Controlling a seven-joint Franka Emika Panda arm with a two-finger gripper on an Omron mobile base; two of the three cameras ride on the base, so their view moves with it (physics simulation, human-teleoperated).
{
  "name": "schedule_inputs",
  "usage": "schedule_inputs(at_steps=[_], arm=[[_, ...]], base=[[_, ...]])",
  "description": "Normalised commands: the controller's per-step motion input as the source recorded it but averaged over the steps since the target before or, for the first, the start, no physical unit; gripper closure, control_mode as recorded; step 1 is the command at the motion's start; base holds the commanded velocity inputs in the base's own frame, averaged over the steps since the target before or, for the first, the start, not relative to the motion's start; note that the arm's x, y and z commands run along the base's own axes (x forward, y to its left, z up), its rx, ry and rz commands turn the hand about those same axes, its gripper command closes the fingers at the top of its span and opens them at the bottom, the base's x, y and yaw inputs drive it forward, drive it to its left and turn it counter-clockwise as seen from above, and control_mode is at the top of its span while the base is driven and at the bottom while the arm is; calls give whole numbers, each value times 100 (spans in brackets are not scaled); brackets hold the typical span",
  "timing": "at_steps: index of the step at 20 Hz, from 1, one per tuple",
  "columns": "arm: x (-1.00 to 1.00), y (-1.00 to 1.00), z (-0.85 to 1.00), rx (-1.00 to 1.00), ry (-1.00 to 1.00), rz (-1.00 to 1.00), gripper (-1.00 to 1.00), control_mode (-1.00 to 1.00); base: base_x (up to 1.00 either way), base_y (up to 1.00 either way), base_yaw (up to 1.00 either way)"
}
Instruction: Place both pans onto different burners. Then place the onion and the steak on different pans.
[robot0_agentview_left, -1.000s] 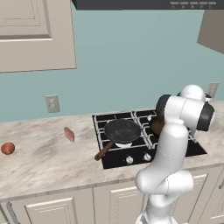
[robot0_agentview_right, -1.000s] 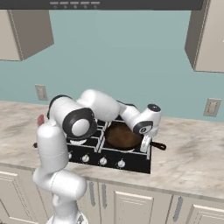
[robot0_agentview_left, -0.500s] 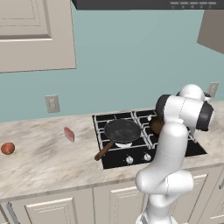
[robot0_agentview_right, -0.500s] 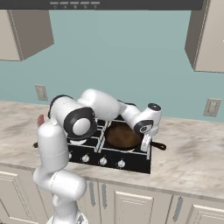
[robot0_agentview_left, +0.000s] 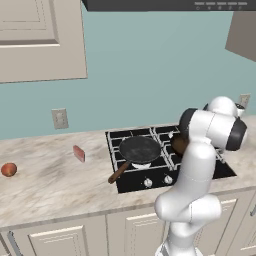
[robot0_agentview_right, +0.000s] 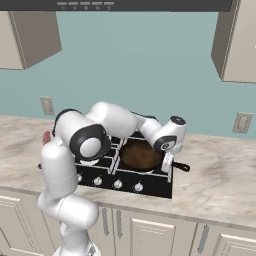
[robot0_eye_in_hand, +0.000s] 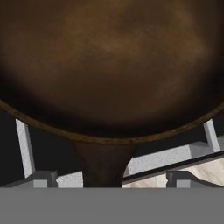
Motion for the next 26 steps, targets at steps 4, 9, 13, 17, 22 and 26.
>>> schedule_inputs(at_steps=[4, 9, 13, 17, 22, 26], arm=[[-18, 0, 27, 2, -1, 0, -100, -100], [-20, 2, 24, 0, -2, 1, -100, -100], [-20, 13, 24, 0, -1, 1, -100, -100], [-14, 18, 28, 0, 0, 3, -100, -100], [-11, 28, 26, 0, 0, 2, -100, -100], [-13, 34, 25, 0, 0, 1, -100, -100]], base=[[0, 0, 0], [0, 0, 0], [0, 0, 0], [0, 0, 0], [0, 0, 0], [0, 0, 0]])
